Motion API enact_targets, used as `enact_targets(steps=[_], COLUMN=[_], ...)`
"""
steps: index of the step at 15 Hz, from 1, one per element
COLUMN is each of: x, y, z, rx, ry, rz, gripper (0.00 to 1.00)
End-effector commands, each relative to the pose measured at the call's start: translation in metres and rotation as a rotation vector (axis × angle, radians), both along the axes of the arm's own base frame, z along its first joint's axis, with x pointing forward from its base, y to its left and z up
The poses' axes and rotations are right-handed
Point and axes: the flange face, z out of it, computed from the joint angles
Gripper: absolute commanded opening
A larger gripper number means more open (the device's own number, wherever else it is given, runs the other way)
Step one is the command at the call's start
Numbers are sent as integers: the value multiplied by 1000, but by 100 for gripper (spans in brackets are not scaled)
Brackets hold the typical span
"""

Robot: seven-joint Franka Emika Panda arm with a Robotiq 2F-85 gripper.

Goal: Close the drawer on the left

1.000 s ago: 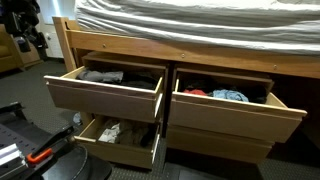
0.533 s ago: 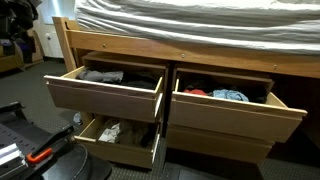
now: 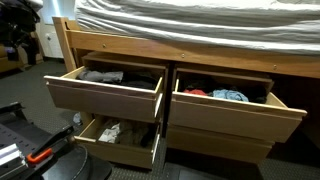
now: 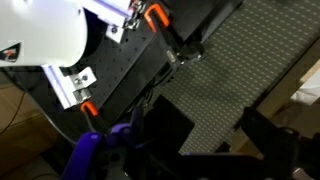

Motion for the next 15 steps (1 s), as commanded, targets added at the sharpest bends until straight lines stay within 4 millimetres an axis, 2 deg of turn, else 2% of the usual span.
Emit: enact_targets(steps=[1,5,6,7,8,10,12,13,15], x=[-3,-6,-6,-7,-9,-10,-9,-11,-5], y=[3,-2,-3,-2,-4,-5,-3,0,3], z=[-52,-105,-112,-116,-106,-116,-117,-123,-157], rx=[107,82,62,56,66,56,55,33,21], ry=[-13,-62,-66,-62,-51,-39,-42,-67,-143], rz=[-59,-82,-101,-126,-102,-119,-121,-127,-163], gripper=[100,100,100,100,100,100,100,100,100])
